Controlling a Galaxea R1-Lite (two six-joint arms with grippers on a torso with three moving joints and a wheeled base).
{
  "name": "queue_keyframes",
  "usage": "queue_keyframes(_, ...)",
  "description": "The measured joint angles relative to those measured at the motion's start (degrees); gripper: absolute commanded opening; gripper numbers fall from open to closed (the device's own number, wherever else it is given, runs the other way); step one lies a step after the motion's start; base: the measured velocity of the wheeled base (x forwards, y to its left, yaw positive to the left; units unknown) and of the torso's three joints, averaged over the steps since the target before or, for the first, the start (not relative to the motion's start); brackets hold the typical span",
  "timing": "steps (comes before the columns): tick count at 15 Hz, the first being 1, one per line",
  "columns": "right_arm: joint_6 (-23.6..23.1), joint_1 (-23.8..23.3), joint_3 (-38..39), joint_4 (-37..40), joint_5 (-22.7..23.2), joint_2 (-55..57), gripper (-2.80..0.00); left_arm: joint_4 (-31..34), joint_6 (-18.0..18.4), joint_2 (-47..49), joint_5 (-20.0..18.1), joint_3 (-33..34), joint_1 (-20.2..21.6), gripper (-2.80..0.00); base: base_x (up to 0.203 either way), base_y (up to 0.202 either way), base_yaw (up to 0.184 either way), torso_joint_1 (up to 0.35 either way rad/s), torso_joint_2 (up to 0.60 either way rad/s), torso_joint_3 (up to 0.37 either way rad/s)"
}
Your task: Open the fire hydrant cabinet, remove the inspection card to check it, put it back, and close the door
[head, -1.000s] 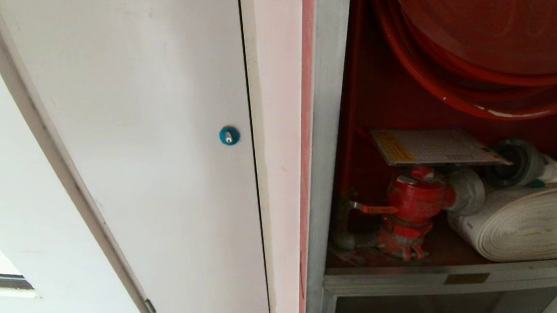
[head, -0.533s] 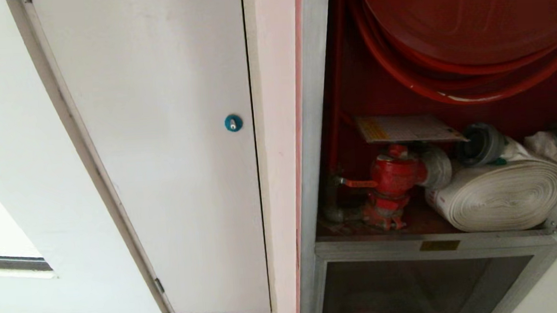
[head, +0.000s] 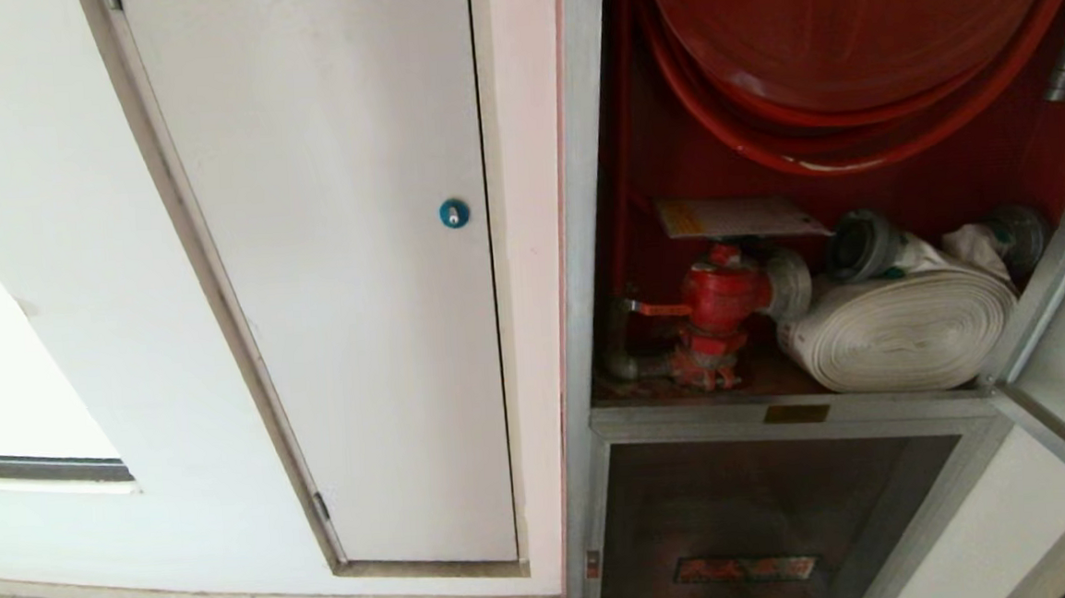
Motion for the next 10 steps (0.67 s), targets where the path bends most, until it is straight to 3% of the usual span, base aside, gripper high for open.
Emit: queue_keyframes(10,0.1,0.0,0.0,0.0,0.0,0.0,-2.80,0.0,0.0,0.0,0.0,0.0,0.0,-2.80,-0.197,0.000,0.001,0.003,0.00,0.002)
